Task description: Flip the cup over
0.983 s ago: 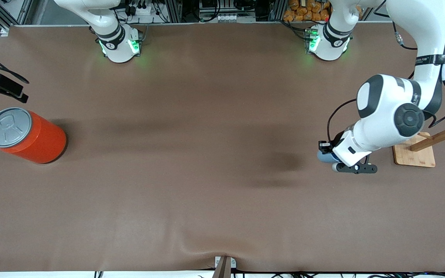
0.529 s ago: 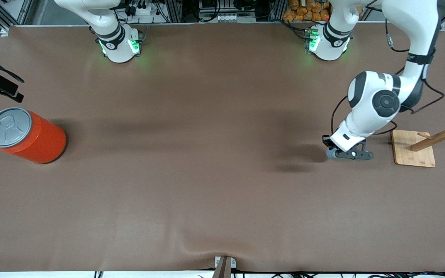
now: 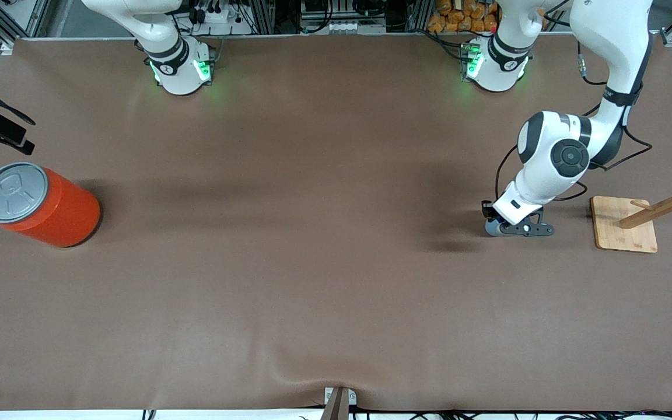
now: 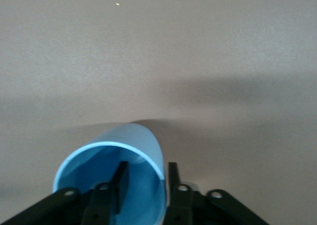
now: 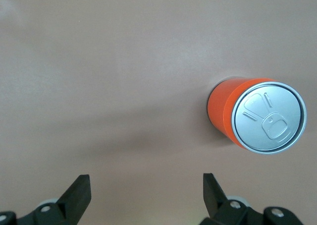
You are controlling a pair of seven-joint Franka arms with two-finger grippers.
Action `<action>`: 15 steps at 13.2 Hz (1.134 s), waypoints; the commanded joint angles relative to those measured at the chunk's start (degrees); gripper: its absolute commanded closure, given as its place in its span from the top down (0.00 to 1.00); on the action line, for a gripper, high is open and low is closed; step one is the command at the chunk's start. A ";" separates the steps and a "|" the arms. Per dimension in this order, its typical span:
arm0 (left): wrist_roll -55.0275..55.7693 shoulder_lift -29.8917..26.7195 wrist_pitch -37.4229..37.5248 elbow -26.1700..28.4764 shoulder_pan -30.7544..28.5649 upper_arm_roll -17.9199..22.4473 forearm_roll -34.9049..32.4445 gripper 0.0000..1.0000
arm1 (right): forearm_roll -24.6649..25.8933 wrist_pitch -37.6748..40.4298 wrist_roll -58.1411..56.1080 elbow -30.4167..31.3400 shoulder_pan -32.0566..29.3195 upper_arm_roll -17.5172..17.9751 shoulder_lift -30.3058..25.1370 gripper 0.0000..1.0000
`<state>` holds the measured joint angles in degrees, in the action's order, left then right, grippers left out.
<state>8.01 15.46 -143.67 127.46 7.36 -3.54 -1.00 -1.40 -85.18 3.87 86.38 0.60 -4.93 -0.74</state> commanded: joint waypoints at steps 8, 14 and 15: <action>2.78 -2.45 27.44 -19.49 0.38 -2.42 -0.15 1.00 | -0.01 1.07 0.17 -1.83 -0.95 0.45 1.27 1.00; 2.97 -2.27 36.44 -32.79 -0.76 -2.44 -0.50 1.00 | 0.08 1.33 0.35 -1.48 -1.04 0.45 2.05 1.00; 2.80 -2.45 37.14 -34.02 -1.98 -2.26 -0.58 1.00 | 0.08 2.38 0.35 -1.56 -1.04 0.45 2.41 1.00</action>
<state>10.74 12.72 -108.80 96.34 7.06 -5.87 -0.98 -1.40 -84.55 3.88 86.38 0.53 -5.03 0.01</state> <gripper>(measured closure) 0.000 0.000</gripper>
